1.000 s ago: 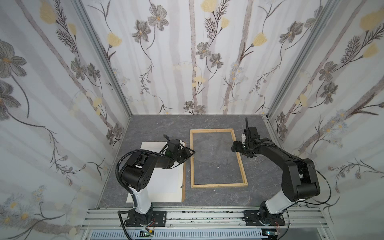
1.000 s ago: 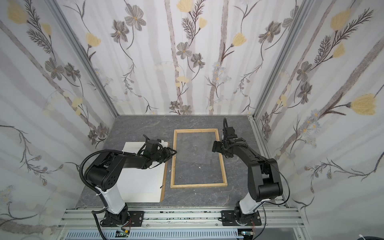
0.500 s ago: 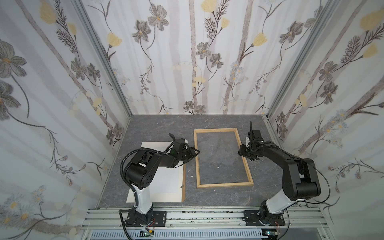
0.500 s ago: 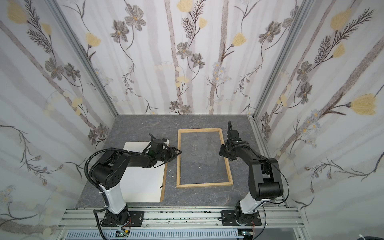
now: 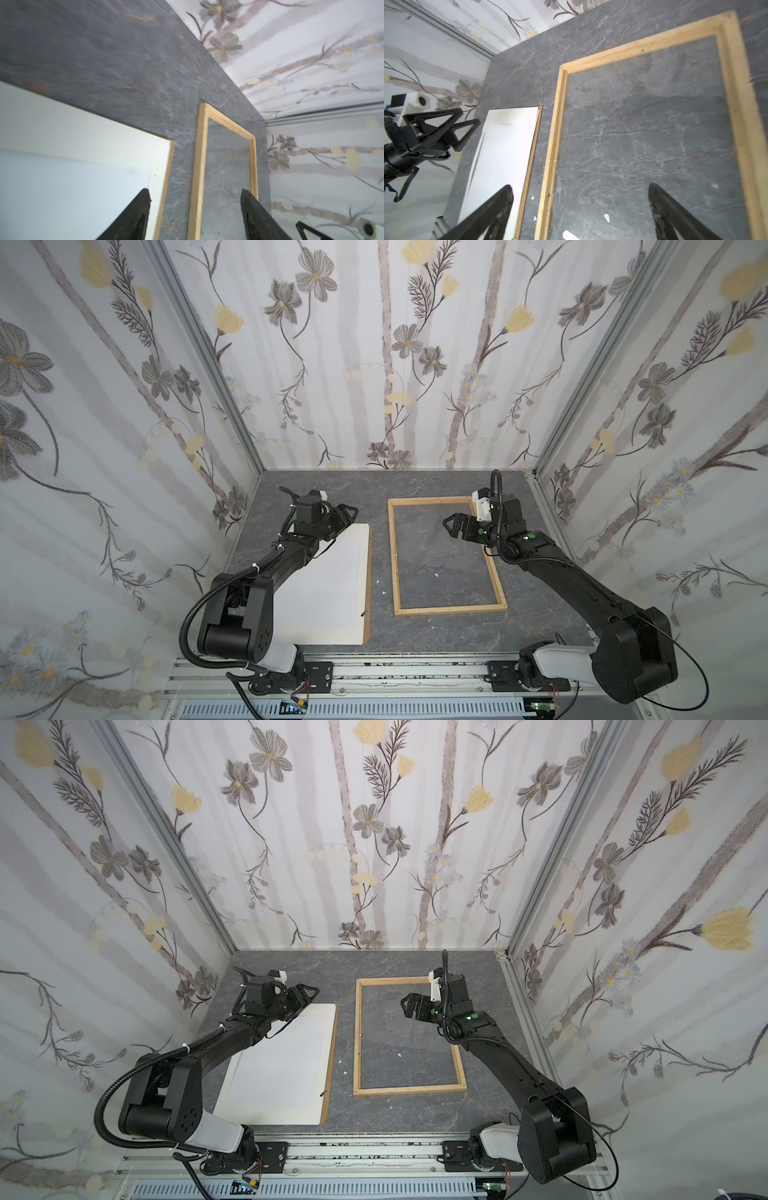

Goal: Put the photo into the frame

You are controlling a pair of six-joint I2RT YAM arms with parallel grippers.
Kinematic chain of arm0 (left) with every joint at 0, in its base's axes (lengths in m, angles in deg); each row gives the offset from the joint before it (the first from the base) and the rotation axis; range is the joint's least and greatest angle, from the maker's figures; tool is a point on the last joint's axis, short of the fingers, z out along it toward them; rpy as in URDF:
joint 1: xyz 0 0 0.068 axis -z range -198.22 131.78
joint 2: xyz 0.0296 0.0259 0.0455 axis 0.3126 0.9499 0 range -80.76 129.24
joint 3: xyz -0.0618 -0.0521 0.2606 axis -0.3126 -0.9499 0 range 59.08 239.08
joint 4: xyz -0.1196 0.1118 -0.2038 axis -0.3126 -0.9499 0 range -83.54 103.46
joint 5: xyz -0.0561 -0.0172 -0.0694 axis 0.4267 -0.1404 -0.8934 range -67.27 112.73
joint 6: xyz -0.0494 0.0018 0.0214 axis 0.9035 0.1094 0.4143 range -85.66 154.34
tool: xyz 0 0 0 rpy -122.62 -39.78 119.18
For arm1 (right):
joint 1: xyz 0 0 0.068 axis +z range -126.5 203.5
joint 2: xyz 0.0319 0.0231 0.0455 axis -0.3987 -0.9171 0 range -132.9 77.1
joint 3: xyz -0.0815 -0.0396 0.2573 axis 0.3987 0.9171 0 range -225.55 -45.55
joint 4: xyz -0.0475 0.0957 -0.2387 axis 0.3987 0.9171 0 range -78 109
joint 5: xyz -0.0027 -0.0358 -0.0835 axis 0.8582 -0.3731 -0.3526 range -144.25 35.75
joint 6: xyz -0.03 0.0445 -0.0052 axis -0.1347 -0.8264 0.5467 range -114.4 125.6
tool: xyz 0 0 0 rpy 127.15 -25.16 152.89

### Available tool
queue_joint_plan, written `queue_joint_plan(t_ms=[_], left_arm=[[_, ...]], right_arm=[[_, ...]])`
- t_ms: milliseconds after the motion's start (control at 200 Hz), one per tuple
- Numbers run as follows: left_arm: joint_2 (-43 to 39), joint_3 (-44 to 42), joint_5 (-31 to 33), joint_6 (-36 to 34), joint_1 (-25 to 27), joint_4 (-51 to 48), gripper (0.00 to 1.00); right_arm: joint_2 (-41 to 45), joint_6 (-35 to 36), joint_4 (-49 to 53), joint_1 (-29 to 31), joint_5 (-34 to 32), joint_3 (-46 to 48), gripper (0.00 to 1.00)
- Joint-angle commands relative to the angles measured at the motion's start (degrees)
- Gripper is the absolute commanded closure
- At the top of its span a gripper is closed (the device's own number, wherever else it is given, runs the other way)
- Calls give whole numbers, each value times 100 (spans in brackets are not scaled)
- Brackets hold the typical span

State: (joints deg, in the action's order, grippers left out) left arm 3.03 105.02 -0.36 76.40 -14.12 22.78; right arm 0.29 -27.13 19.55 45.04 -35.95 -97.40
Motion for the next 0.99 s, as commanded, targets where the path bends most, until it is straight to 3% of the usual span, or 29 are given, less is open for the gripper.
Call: queue_joint_plan(t_ms=[0,155,315,630,989], left_arm=[[-218,-217,592,-369,-562,-640,31],[-257,-483,1153,-456,-1318,-715,30],[-108,-778,1245,-372,-1814,-426,30],[152,-879,1621,-427,-1913,-328,30],[67,-982,1869,-506,-1914,-282,30]], right_arm=[[-501,-360,-852,575,892,-372,0],[-1506,-421,-722,1483,688,-1118,5],[-2649,-541,-340,2102,543,-1882,10],[-4034,-931,-127,2770,527,-2844,17],[-4530,-1166,-240,2884,652,-3182,18]])
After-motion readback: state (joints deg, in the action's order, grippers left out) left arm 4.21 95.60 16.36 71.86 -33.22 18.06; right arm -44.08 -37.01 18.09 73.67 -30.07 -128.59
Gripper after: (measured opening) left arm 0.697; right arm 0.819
